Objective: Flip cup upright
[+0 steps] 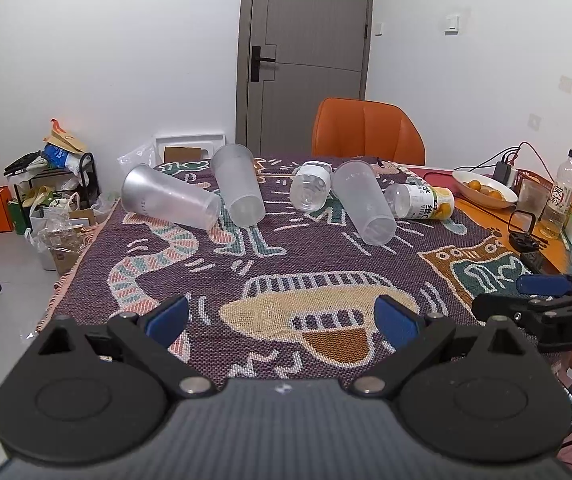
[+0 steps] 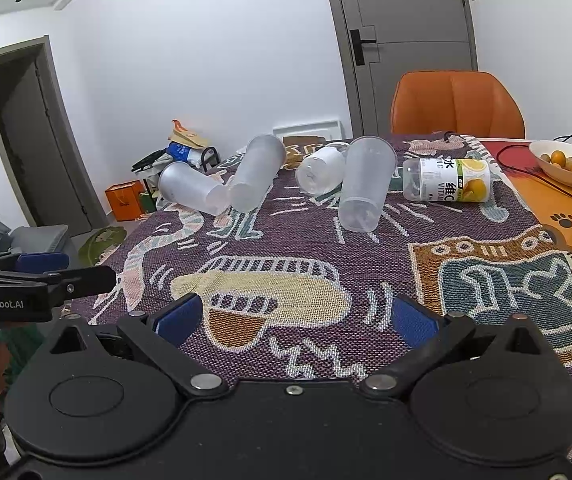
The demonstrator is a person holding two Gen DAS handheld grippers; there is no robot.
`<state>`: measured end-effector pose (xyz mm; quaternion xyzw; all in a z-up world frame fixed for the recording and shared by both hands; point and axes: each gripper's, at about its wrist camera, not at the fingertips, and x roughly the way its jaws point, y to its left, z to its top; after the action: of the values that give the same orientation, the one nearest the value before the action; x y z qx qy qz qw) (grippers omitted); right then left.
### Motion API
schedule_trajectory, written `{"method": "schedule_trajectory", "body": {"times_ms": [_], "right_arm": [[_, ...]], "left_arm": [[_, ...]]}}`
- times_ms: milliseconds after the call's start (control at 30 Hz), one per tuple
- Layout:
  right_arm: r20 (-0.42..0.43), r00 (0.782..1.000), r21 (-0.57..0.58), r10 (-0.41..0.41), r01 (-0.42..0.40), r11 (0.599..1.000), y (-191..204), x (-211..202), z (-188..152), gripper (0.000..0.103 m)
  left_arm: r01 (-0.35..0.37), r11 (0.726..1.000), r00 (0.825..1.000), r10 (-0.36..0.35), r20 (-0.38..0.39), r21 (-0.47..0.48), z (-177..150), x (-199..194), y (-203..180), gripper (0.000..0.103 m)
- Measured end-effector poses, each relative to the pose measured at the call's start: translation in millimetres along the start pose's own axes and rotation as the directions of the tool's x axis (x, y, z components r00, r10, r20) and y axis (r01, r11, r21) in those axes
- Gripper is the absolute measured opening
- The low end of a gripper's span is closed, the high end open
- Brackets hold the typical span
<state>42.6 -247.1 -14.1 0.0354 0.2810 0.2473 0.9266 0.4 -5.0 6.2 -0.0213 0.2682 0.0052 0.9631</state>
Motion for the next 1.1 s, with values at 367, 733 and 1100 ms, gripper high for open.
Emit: {"method": "schedule_trajectory", "body": {"times_ms": [367,733,1100], "right_arm": [[0.01,1.0,-0.006,-0.009,0.009,1.0,0.5,-1.5,0.3,0.103],[0.014,1.0,-0.01,-0.008,0.008,1.0,0.9,-2.1,0.6,0.103],[0.034,0.999,-0.017,-0.013,0.013,1.0,1.9,-9.0,3.6,0.103]], "left_arm": [[0.016,1.0,0.999,-0.016,0.029,-0.006,-2.2,-0.3,1.1,0.098],[0.018,1.0,0.999,-0.018,0.038,-0.005,-3.7,-0.8,1.0,0.098],[0.031,0.999,0.996,-0.03,0.08,-0.01,-0.9,-13.8,2.2,0.098]]}}
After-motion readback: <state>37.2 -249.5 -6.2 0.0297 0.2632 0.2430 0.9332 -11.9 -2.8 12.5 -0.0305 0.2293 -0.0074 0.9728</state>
